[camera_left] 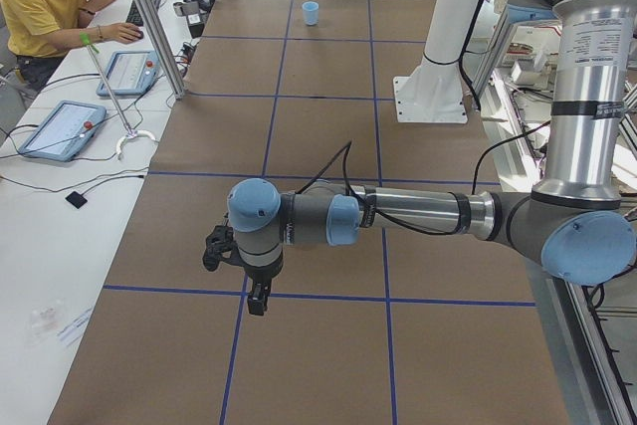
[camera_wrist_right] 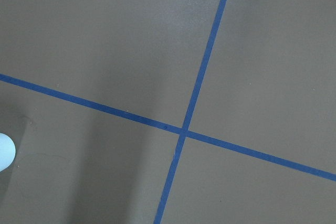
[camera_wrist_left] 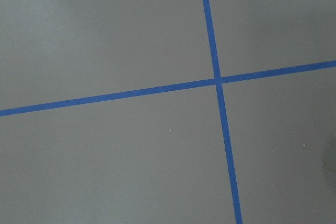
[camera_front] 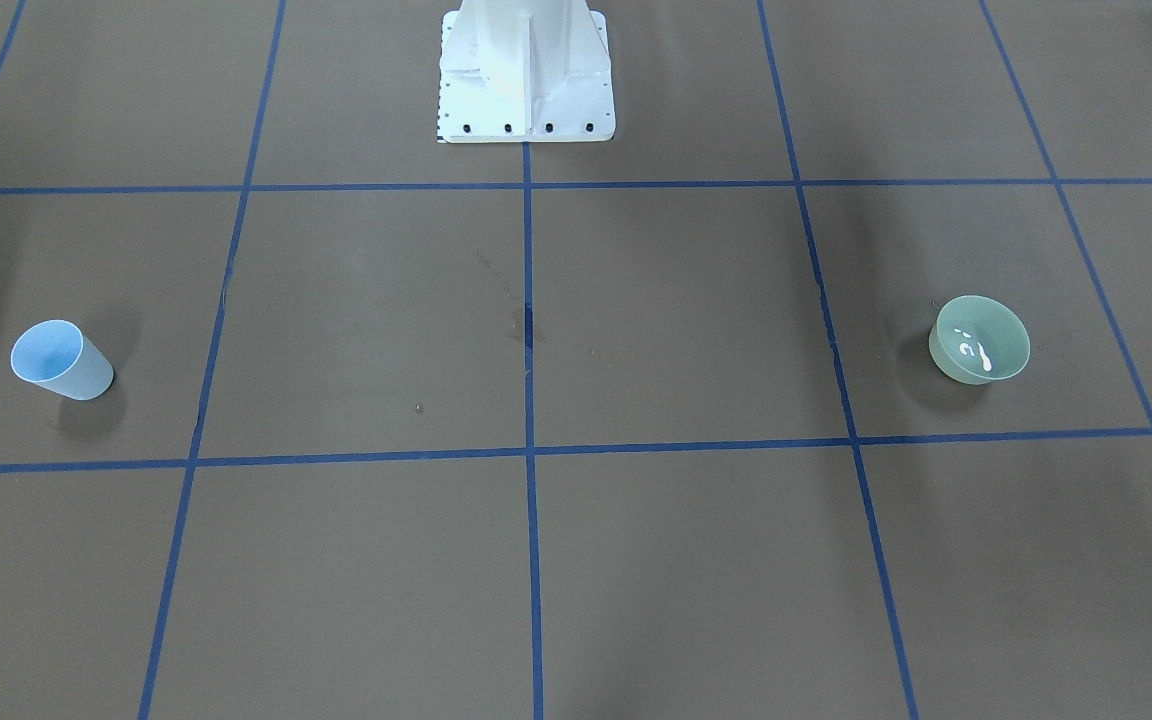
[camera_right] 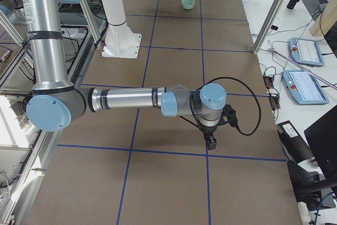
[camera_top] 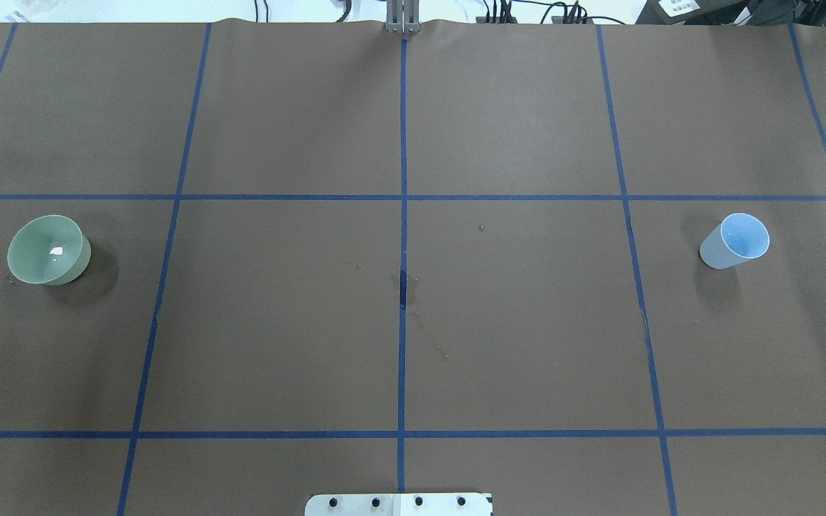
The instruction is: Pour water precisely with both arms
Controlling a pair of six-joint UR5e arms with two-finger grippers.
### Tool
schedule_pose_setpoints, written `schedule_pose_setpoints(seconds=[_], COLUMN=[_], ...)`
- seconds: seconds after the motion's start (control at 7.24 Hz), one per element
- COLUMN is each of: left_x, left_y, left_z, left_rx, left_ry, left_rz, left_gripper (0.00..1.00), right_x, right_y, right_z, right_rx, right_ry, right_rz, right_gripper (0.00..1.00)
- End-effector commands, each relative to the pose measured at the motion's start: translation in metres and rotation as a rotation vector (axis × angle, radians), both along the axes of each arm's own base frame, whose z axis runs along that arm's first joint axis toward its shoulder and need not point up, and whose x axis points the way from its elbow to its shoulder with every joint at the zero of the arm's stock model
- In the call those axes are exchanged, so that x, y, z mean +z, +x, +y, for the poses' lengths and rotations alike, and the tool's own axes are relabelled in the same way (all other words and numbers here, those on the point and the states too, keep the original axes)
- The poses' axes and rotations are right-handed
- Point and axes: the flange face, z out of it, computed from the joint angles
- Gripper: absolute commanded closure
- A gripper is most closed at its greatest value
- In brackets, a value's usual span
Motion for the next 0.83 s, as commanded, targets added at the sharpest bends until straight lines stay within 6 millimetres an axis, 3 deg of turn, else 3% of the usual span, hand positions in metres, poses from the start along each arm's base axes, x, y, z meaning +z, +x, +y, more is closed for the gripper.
schedule_pose_setpoints(seconds=[0.0,0.69], left_x=[0.0011,-0.0072], left_y=[-0.0006,-0.0006], left_z=[0.0012,-0.0014], left_rx=[-0.006,-0.009], left_ry=[0.003,0.080], left_rz=[-0.001,-0.004], left_gripper=[0.00,0.00], right_x=[-0.0001,0.0018], right_y=[-0.0018,-0.0011], right_z=[0.0001,0.0026], right_rx=[-0.003,-0.001], right_ry=[-0.001,-0.001], right_rz=[-0.001,-0.003], right_gripper=[0.00,0.00])
